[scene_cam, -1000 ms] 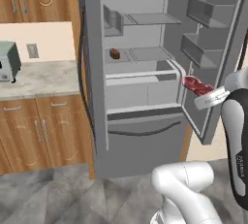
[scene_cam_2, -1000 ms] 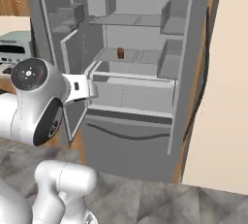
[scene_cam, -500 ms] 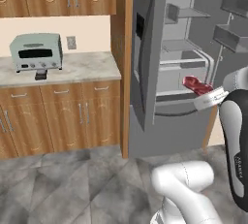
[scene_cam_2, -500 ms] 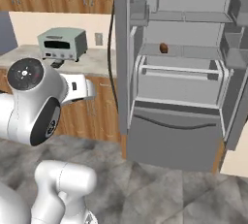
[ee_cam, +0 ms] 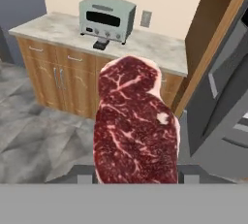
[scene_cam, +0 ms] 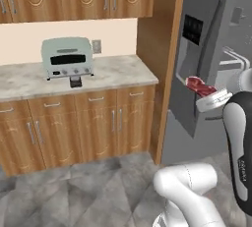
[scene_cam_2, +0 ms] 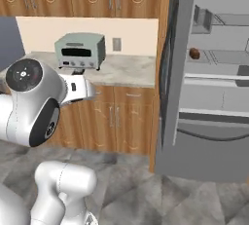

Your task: Take the steak from the fridge and place it on the digital scale on the counter by the fridge. Wait a few seconds for a reading, then move it to the plate on the dining counter.

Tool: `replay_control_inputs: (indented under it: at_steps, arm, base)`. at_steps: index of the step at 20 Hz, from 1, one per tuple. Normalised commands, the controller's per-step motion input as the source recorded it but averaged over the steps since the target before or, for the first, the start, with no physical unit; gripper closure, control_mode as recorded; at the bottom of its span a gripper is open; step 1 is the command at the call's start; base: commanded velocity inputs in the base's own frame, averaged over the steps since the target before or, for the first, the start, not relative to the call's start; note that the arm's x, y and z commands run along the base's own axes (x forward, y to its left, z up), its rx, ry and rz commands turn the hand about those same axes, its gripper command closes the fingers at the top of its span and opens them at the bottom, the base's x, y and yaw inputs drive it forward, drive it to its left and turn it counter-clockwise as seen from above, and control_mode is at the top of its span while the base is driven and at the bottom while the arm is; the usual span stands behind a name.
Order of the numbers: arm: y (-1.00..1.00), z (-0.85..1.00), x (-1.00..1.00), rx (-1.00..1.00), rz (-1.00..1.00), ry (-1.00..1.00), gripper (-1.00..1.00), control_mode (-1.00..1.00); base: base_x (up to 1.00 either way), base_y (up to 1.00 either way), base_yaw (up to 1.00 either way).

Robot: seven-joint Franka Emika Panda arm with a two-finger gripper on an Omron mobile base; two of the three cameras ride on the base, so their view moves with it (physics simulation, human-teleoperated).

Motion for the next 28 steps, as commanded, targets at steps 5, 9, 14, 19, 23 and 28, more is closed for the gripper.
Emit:
replay_control_inputs:
  at_steps: [5, 9, 14, 19, 23, 28]
  arm:
    - [0.00, 0.00, 0.00, 0.00, 0.00, 0.00, 1.00, 1.00]
    - [0.00, 0.00, 0.00, 0.00, 0.00, 0.00, 1.00, 1.00]
    - [0.00, 0.00, 0.00, 0.00, 0.00, 0.00, 1.00, 1.00]
    - [0.00, 0.00, 0.00, 0.00, 0.00, 0.00, 1.00, 1.00]
    - [0.00, 0.00, 0.00, 0.00, 0.00, 0.00, 1.00, 1.00]
    - [0.00, 0.00, 0.00, 0.00, 0.00, 0.00, 1.00, 1.00]
  base:
    - [1.00, 1.00, -0.29]
    - [0.82, 1.00, -0.20]
    - [0.96, 0.60, -0.06]
    - [0.81, 0.00, 0.00]
    - [0.47, 0.15, 0.00]
    - [0.25, 0.27, -0.02]
